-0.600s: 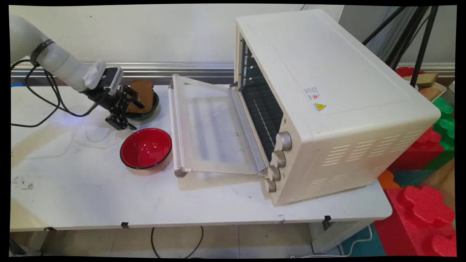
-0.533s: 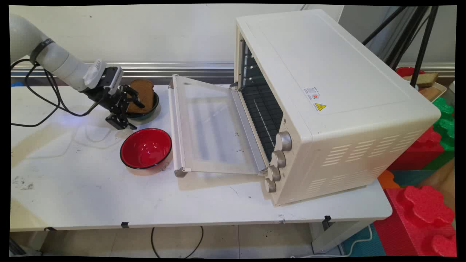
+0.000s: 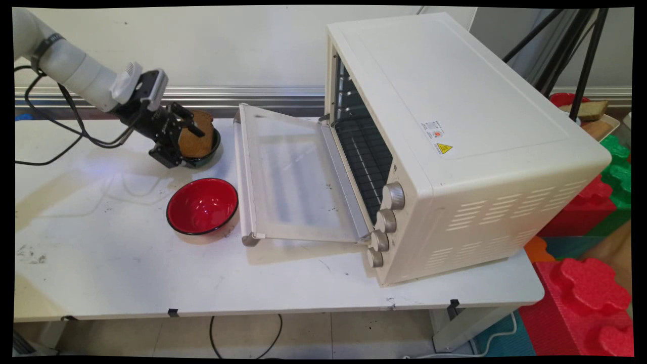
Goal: Close the oven
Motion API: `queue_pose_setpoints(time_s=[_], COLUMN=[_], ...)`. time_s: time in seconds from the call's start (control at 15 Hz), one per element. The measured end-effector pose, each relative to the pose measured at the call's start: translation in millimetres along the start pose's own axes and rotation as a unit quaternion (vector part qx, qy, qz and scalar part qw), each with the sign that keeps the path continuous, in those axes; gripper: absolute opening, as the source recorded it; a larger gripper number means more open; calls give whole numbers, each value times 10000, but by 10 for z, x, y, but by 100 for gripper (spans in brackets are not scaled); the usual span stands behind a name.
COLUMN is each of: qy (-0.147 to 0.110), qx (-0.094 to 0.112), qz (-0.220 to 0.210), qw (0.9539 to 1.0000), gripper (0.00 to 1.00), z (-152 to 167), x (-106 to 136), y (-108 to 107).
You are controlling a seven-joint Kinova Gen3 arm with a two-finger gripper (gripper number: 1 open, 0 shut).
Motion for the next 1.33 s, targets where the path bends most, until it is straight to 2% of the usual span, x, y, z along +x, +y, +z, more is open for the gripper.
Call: queue_pose_setpoints(time_s=[0.47, 0.8, 1.07, 1.33], qy=[388, 520, 591, 619], qx=[-39, -84, -144, -163], qz=[-590, -823, -973, -1123], qw=[9975, 9952, 9934, 9916], gripper=[100, 100, 100, 100], z=[-348, -472, -477, -338], x=[259, 356, 395, 384], y=[25, 44, 68, 68])
